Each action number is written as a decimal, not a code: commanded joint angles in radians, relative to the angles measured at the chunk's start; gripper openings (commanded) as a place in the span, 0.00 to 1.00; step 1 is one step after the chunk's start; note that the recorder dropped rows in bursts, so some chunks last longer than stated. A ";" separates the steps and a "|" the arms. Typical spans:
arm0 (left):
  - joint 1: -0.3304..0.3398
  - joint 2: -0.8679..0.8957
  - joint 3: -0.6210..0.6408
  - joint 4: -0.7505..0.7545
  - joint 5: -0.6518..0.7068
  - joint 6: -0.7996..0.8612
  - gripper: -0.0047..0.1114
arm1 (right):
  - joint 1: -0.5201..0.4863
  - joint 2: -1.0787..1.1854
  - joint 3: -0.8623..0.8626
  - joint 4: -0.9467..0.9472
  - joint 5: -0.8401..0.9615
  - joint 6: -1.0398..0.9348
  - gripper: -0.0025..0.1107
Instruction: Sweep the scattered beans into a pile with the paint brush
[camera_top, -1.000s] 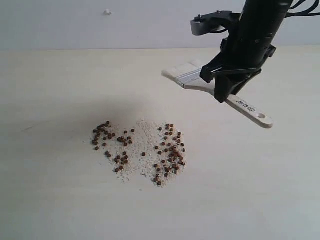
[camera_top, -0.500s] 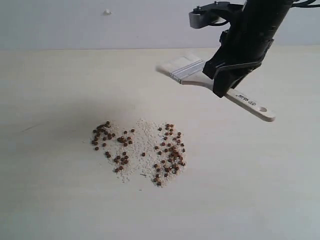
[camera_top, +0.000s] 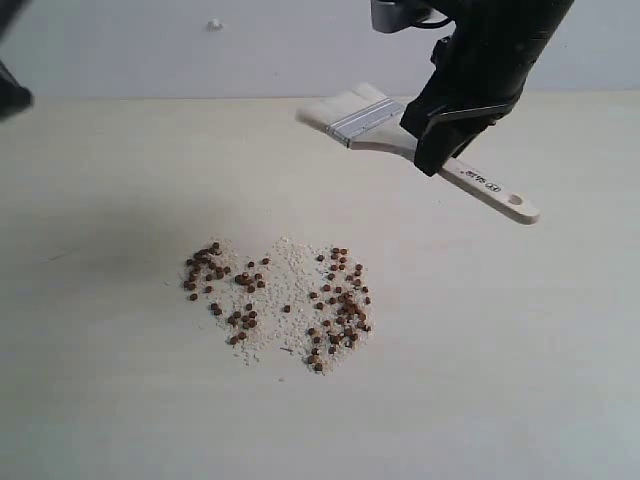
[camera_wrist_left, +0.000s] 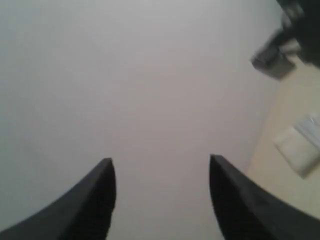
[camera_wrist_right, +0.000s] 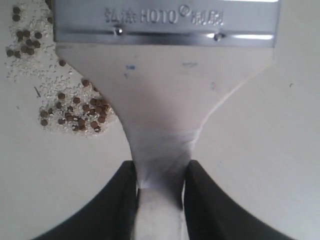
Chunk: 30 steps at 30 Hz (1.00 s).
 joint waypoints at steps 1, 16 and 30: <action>-0.022 0.217 -0.051 0.166 -0.060 0.213 0.61 | -0.004 -0.009 -0.009 0.013 -0.004 -0.058 0.02; -0.429 0.600 -0.203 -0.501 0.112 1.352 0.63 | -0.083 0.026 -0.083 0.193 -0.004 -0.064 0.02; -0.444 0.799 -0.424 -0.463 0.210 1.524 0.63 | -0.083 0.026 -0.083 0.221 -0.004 -0.071 0.02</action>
